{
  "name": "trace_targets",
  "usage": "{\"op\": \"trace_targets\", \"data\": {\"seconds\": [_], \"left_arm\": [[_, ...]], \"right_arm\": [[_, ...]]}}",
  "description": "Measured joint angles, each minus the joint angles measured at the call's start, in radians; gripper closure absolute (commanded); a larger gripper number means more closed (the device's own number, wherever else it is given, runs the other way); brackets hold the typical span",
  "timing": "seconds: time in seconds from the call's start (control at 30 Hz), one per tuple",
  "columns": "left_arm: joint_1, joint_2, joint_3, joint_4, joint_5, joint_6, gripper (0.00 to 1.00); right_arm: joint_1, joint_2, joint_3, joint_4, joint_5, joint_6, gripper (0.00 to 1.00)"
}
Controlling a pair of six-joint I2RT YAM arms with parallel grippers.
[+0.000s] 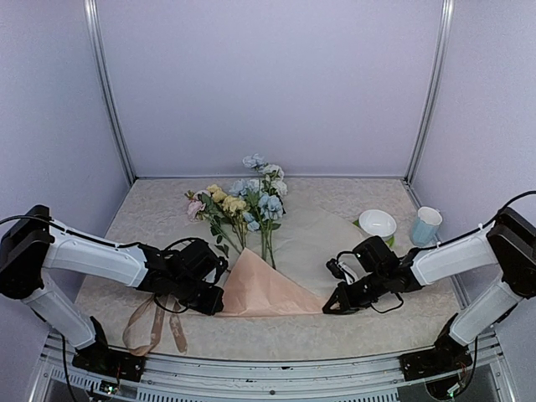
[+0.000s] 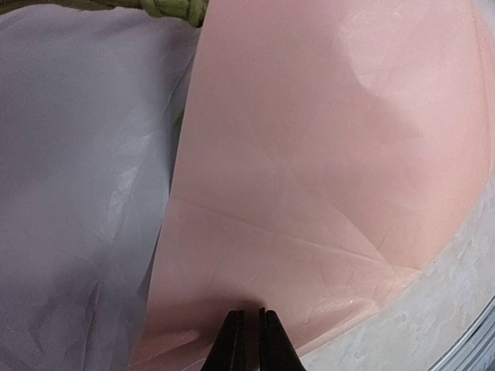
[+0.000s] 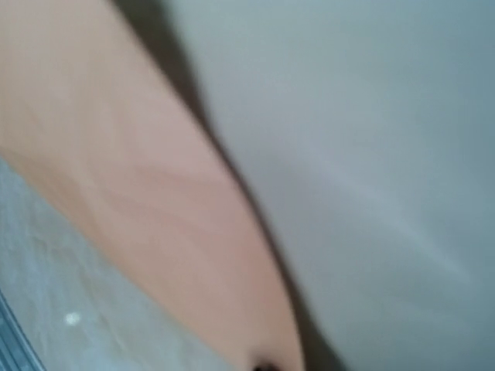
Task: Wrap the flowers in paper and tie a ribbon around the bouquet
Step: Press the fold line of the 1/4-folded wrapping paper.
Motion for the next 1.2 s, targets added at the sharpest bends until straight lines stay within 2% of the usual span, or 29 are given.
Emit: {"op": "trace_targets", "data": {"seconds": [0.27,0.37,0.43,0.5,0.53,0.63,0.73,0.93,1.0,1.03,1.1,1.2], "left_arm": [[0.0,0.0,0.0,0.0,0.0,0.0,0.91],[0.0,-0.004,0.0,0.0,0.0,0.0,0.9],[0.0,-0.005,0.0,0.0,0.0,0.0,0.9],[0.0,-0.005,0.0,0.0,0.0,0.0,0.9],[-0.001,-0.005,0.0,0.0,0.0,0.0,0.9],[-0.001,-0.005,0.0,0.0,0.0,0.0,0.9],[-0.002,-0.005,0.0,0.0,-0.002,0.0,0.9],[-0.005,-0.006,0.0,0.0,-0.004,0.0,0.87],[-0.005,-0.006,0.0,0.0,-0.003,0.0,0.87],[-0.005,-0.006,0.001,0.0,-0.003,0.0,0.87],[-0.005,-0.006,0.001,0.0,-0.003,0.0,0.87],[-0.005,-0.007,0.001,0.0,-0.001,0.0,0.86]], "right_arm": [[-0.106,-0.164,-0.102,-0.089,0.039,0.022,0.96],[-0.127,-0.222,-0.108,-0.166,0.079,0.021,0.96],[-0.129,-0.252,-0.094,-0.233,0.109,0.01,0.92],[-0.117,-0.261,-0.032,-0.324,0.145,-0.021,0.8],[-0.107,-0.261,0.009,-0.352,0.159,-0.042,0.68],[-0.065,-0.254,0.124,-0.359,0.14,-0.117,0.41],[-0.036,-0.2,0.211,-0.286,0.068,-0.184,0.36],[0.004,0.078,0.353,-0.209,0.004,-0.267,0.36],[0.026,0.182,0.4,-0.2,-0.009,-0.29,0.41],[0.039,0.224,0.417,-0.198,-0.015,-0.299,0.46],[0.061,0.271,0.43,-0.193,-0.029,-0.315,0.65],[0.08,0.285,0.43,-0.177,-0.063,-0.325,0.87]]}}
